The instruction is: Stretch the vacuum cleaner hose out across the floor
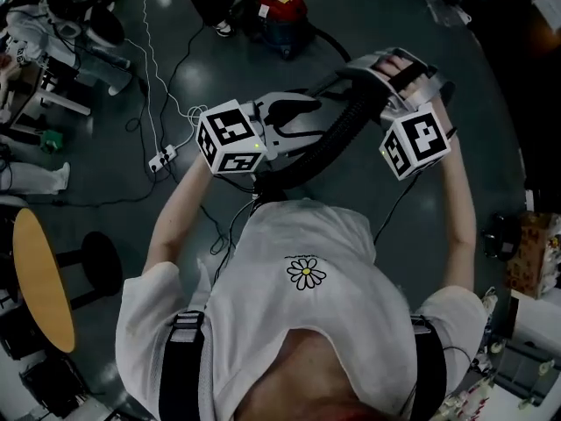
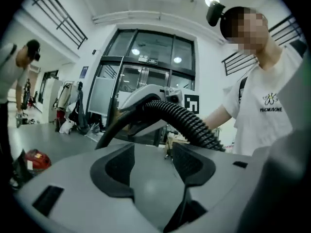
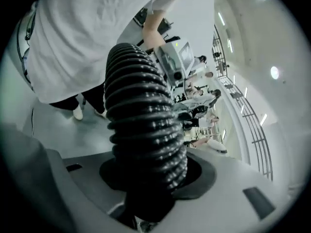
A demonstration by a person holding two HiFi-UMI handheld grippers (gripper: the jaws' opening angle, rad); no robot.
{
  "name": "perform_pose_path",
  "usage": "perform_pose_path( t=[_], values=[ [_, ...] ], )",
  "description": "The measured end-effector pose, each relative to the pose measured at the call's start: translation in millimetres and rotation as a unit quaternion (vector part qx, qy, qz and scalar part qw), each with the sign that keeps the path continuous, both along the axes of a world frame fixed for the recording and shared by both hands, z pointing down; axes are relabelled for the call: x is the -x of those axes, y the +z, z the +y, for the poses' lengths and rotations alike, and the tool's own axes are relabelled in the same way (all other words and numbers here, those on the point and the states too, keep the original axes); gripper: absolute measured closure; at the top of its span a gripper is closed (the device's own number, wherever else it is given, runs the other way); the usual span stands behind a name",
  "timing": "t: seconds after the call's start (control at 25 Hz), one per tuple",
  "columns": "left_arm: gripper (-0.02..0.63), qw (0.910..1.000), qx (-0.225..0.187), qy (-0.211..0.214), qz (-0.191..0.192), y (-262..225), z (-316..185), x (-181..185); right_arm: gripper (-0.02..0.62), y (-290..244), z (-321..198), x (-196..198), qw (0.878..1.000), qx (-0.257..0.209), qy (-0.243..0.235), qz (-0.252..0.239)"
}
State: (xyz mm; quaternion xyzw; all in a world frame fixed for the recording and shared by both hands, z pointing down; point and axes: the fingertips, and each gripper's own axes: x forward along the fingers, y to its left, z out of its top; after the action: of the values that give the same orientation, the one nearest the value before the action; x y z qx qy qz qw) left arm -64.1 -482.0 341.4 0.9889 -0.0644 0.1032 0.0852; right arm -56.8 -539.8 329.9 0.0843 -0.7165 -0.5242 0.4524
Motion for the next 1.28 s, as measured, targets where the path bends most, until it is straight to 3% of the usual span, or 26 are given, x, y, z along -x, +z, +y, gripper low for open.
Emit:
perform_pose_path(
  t=[0.08, 0.16, 0.2, 0.28, 0.32, 0.36, 0.4, 0.44, 0.56, 0.64, 0.72, 0.8, 0.88, 0.96, 1.0, 1.04, 1.08, 1.16, 1.24, 1.28],
  values=[
    [0.377, 0.9990, 0.031, 0.014, 0.029, -10, 3, -1, 0.388, -10, 9, 21, 0.999, 0.004, -0.028, -0.017],
    [0.377, 0.9923, 0.074, 0.009, 0.099, -29, -5, 14, 0.388, -17, 11, 32, 0.999, 0.013, -0.035, -0.023],
    [0.377, 0.9832, 0.109, 0.008, 0.146, -41, -12, 26, 0.388, -19, 13, 34, 0.999, 0.020, -0.036, -0.022],
    [0.377, 0.9536, 0.203, 0.035, 0.219, -62, -17, 48, 0.388, -16, 16, 36, 0.999, 0.025, -0.042, -0.008],
    [0.377, 0.9415, 0.242, 0.066, 0.225, -67, -11, 54, 0.388, -12, 17, 37, 0.999, 0.023, -0.044, 0.005],
    [0.377, 0.9377, 0.259, 0.101, 0.208, -66, 1, 55, 0.388, -8, 17, 38, 0.999, 0.021, -0.044, 0.019],
    [0.376, 0.9428, 0.252, 0.128, 0.176, -60, 14, 52, 0.388, -3, 15, 40, 0.998, 0.019, -0.041, 0.033],
    [0.377, 0.9536, 0.231, 0.138, 0.136, -50, 24, 46, 0.388, 2, 13, 41, 0.998, 0.016, -0.037, 0.046],
    [0.376, 0.9820, 0.152, 0.107, 0.030, -20, 34, 25, 0.388, 16, 4, 41, 0.996, -0.003, -0.029, 0.088],
    [0.376, 0.9885, 0.109, 0.101, -0.030, 0, 37, 6, 0.388, 17, 2, 44, 0.995, -0.008, -0.028, 0.091],
    [0.377, 0.9864, 0.074, 0.123, -0.079, 18, 51, -18, 0.387, 9, 0, 51, 0.996, -0.025, -0.033, 0.080],
    [0.377, 0.9844, 0.097, 0.138, -0.050, 16, 62, -36, 0.387, 4, -4, 51, 0.995, -0.056, -0.041, 0.077],
    [0.386, 0.9718, 0.176, 0.154, 0.032, -4, 68, -44, 0.387, 1, -5, 46, 0.995, -0.067, -0.046, 0.054],
    [0.440, 0.9543, 0.231, 0.156, 0.107, -24, 76, -49, 0.387, -6, 4, 47, 0.997, -0.045, -0.058, -0.027],
    [0.445, 0.9487, 0.243, 0.149, 0.136, -31, 82, -52, 0.387, -12, 12, 49, 0.993, -0.018, -0.069, -0.089],
    [0.446, 0.9461, 0.247, 0.139, 0.157, -36, 87, -55, 0.383, -18, 19, 50, 0.983, 0.019, -0.080, -0.165],
    [0.448, 0.9453, 0.247, 0.129, 0.169, -39, 93, -56, 0.371, -23, 26, 49, 0.964, 0.065, -0.083, -0.245],
    [0.447, 0.9392, 0.262, 0.114, 0.191, -41, 104, -54, 0.337, -19, 37, 44, 0.905, 0.166, -0.060, -0.386],
    [0.446, 0.9274, 0.292, 0.102, 0.211, -39, 115, -47, 0.328, 1, 47, 44, 0.850, 0.240, -0.023, -0.468],
    [0.446, 0.9213, 0.307, 0.097, 0.219, -36, 120, -43, 0.327, 13, 54, 47, 0.838, 0.260, -0.010, -0.479]
  ],
)
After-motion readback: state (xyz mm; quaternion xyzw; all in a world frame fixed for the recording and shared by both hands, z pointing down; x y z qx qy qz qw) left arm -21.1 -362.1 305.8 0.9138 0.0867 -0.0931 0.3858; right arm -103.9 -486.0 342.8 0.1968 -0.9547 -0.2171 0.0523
